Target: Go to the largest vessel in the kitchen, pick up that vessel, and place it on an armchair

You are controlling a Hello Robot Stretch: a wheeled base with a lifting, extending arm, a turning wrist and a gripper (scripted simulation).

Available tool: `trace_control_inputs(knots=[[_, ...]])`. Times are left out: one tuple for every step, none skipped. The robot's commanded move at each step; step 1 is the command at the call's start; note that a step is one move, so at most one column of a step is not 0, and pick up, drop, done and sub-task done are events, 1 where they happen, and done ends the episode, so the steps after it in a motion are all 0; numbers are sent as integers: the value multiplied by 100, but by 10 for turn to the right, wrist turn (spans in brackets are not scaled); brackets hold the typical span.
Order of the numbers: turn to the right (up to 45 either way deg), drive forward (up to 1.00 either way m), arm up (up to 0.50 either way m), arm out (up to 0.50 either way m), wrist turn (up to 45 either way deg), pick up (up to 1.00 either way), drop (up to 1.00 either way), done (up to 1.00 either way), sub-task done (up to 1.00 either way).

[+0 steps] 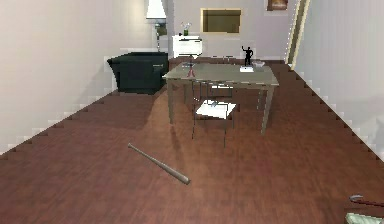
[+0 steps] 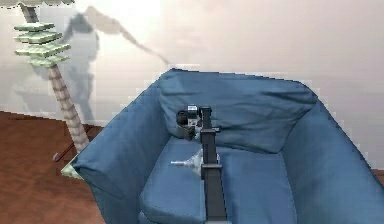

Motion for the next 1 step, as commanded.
trace_control_inputs(knots=[[0, 0, 0, -8, 0, 0, 0, 0, 0]])
